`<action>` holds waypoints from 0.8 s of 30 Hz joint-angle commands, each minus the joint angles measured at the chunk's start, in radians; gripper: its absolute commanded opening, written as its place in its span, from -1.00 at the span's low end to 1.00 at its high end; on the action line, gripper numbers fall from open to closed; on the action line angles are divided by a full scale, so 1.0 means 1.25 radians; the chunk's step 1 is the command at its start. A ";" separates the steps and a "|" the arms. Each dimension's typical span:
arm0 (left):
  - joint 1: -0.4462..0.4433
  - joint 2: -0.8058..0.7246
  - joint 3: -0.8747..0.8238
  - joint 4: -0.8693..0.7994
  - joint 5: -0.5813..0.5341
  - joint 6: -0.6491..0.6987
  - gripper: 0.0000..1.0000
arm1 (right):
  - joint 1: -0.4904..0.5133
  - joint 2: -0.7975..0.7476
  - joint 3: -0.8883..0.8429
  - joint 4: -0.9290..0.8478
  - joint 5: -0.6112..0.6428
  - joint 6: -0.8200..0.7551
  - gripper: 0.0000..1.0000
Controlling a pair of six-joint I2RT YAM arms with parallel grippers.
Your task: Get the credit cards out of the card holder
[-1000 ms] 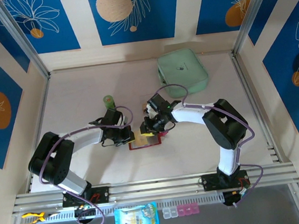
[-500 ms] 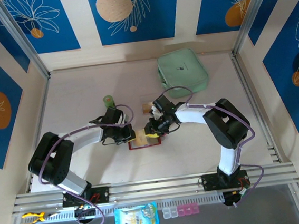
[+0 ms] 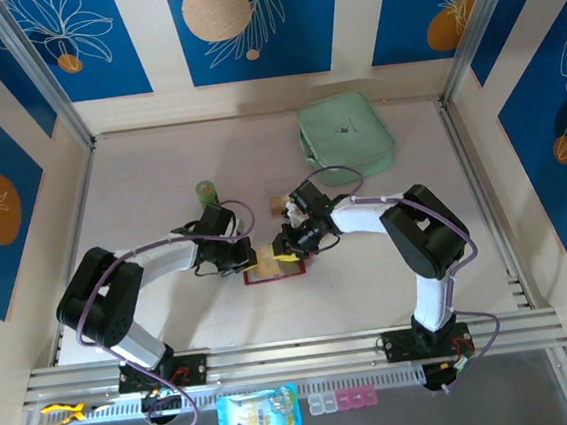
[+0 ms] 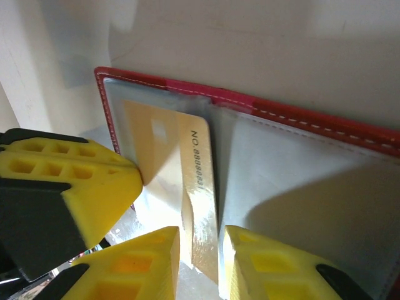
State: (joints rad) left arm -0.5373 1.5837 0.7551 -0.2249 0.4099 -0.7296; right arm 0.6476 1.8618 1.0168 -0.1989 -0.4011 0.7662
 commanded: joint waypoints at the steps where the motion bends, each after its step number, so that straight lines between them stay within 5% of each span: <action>1: -0.007 0.018 0.011 -0.047 -0.022 0.017 -1.00 | -0.004 0.020 -0.007 0.011 -0.040 -0.011 -0.48; 24: -0.007 0.029 0.023 -0.053 -0.021 0.015 -1.00 | -0.009 0.024 -0.039 0.074 -0.075 0.020 -0.76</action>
State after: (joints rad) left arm -0.5373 1.6005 0.7773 -0.2413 0.4099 -0.7235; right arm 0.6407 1.8912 0.9897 -0.1017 -0.4839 0.7937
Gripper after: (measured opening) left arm 0.061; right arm 0.122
